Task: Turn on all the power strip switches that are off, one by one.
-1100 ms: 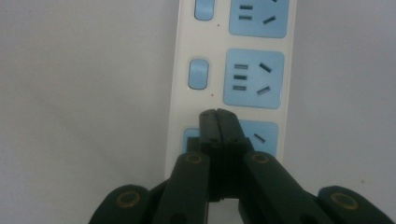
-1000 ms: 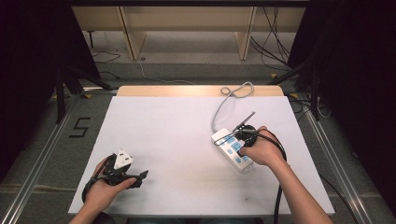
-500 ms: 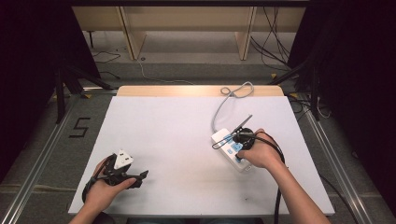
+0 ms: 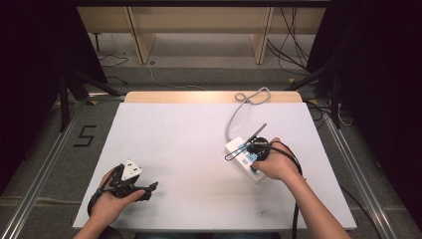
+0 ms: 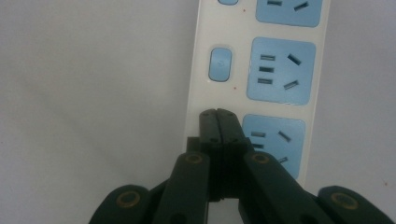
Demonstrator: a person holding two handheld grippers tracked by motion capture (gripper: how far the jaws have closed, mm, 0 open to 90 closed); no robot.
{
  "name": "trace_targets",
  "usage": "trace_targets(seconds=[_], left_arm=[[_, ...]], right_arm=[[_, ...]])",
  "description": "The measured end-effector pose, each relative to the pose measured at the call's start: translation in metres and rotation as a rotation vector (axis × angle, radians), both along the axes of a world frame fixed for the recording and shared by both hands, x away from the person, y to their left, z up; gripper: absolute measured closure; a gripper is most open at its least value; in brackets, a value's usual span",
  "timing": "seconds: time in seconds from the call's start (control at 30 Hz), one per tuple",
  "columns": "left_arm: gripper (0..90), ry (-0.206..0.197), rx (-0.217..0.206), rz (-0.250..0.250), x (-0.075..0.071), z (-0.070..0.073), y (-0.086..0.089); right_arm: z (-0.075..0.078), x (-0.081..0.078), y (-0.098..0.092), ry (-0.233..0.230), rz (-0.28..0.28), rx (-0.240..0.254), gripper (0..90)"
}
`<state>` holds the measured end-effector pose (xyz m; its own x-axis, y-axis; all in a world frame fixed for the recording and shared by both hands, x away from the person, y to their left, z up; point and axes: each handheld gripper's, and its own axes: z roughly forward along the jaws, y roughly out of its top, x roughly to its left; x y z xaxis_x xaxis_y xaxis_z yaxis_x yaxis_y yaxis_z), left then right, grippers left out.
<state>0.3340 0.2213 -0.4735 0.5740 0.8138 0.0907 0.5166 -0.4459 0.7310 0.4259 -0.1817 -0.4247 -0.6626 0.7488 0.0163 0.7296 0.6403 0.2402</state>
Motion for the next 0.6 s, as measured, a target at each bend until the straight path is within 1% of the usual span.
trace_targets(seconds=[0.23,0.3,0.33,0.4,0.43,0.57,0.6], left_arm=[[18.6,0.002,0.001,0.000,-0.0001,0.0001,-0.0001],[18.5,-0.002,-0.001,0.000,-0.0001,0.0000,-0.0001],[18.5,-0.001,-0.001,0.000,-0.0002,0.0001,-0.0001],[18.5,-0.002,-0.001,0.000,-0.0003,0.0000,-0.0004],[18.6,-0.002,-0.001,-0.001,-0.0004,0.0000,-0.0005],[18.5,0.000,0.000,-0.002,0.0000,0.0003,-0.0008],[18.5,0.000,0.000,-0.002,0.0001,0.0002,-0.0008]], right_arm=[[-0.0013,-0.0006,0.0007,-0.001,-0.009,-0.004,90.0],[-0.0015,-0.0006,0.0009,-0.003,0.000,-0.009,90.0],[-0.0014,-0.0011,0.0019,0.007,-0.007,-0.017,90.0],[-0.0019,-0.0011,0.0012,0.018,0.004,-0.033,90.0],[-0.0020,-0.0011,0.0005,0.020,-0.001,-0.036,90.0],[-0.0022,-0.0010,-0.0011,0.018,0.000,-0.025,90.0],[-0.0021,-0.0004,-0.0015,0.011,0.005,-0.024,90.0]])
